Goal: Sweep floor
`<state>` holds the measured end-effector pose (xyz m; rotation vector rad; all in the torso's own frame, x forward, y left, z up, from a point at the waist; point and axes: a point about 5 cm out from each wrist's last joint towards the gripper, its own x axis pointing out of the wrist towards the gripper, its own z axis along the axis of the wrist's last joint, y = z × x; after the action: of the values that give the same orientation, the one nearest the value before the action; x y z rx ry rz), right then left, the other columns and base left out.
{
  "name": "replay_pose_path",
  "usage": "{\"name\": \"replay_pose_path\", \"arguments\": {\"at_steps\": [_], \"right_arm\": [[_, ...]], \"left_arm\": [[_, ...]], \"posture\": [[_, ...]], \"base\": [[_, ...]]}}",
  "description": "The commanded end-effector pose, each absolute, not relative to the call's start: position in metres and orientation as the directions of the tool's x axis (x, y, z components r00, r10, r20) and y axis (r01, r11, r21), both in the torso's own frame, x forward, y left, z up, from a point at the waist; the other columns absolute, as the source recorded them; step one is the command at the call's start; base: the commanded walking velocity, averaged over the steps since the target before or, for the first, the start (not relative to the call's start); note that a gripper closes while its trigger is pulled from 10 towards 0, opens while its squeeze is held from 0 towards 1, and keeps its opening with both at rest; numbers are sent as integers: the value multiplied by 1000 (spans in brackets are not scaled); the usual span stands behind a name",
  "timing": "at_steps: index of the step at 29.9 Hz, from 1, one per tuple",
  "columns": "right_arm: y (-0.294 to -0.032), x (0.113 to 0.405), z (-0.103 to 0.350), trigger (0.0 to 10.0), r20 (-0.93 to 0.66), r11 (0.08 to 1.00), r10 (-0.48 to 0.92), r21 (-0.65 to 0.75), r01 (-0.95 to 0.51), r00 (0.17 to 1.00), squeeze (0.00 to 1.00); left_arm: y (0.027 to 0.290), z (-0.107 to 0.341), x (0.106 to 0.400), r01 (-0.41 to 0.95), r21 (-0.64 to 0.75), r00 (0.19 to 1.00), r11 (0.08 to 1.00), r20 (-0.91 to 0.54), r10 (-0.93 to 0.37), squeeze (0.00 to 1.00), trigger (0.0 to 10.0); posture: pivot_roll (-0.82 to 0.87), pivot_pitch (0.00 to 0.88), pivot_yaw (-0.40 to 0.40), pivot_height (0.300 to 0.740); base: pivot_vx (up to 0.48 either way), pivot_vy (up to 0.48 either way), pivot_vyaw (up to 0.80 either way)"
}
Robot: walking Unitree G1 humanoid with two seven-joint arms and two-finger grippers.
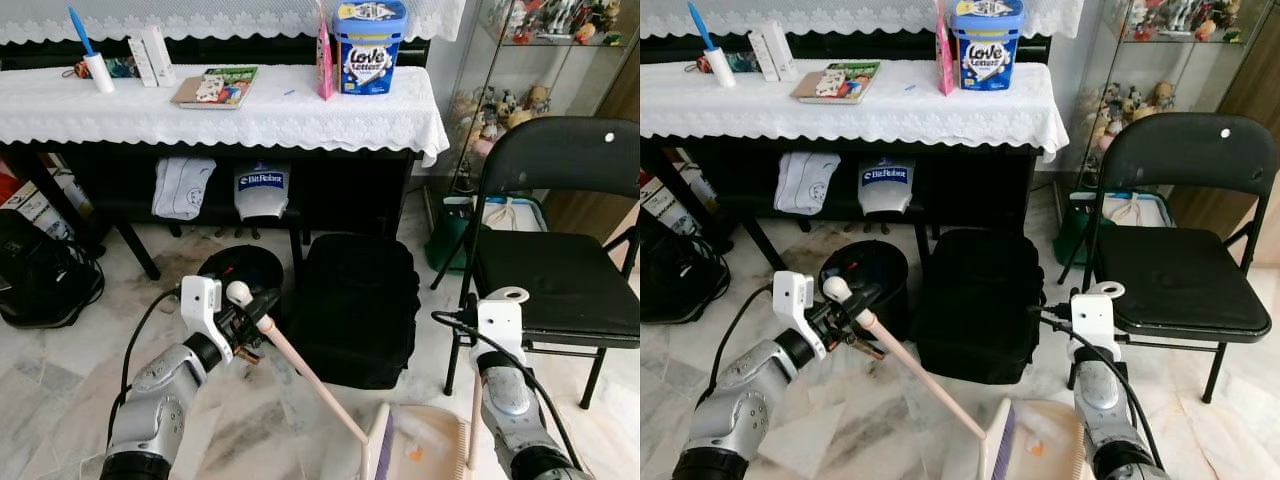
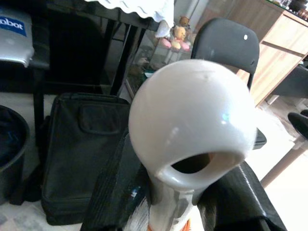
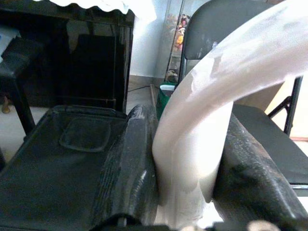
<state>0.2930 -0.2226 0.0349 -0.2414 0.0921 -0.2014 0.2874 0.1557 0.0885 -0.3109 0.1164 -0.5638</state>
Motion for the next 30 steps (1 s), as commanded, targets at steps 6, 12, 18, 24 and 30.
{"name": "replay_pose_path", "arguments": {"at_steps": [6, 12, 18, 24, 30], "right_arm": [[-220, 297, 41, 10000, -31, 957, -205, -218, 194, 978, 0], [-219, 298, 41, 10000, -30, 958, -201, -213, 190, 979, 0], [-216, 302, 47, 10000, -2, 966, -182, -187, 179, 983, 0], [-214, 306, 53, 10000, 22, 970, -181, -162, 182, 983, 0], [-209, 303, 52, 10000, 35, 977, -159, -136, 162, 987, 0]], "left_arm": [[160, 98, 291, 491, -296, 859, 819, 11, -511, 0, 10000], [154, 98, 290, 504, -313, 852, 805, 26, -524, 0, 10000], [140, 104, 287, 556, -349, 817, 755, 64, -572, 0, 10000], [143, 104, 287, 553, -295, 822, 779, 45, -567, 0, 10000], [157, 101, 286, 496, -186, 864, 848, 5, -504, 0, 10000]], "posture": [[5, 0, 36, 740], [3, 0, 37, 740], [3, 0, 36, 740], [-1, 0, 35, 740], [-5, 0, 32, 740]], "base": [[0, 0, 0], [0, 0, 0], [0, 0, 0], [0, 0, 0], [0, 0, 0]]}}
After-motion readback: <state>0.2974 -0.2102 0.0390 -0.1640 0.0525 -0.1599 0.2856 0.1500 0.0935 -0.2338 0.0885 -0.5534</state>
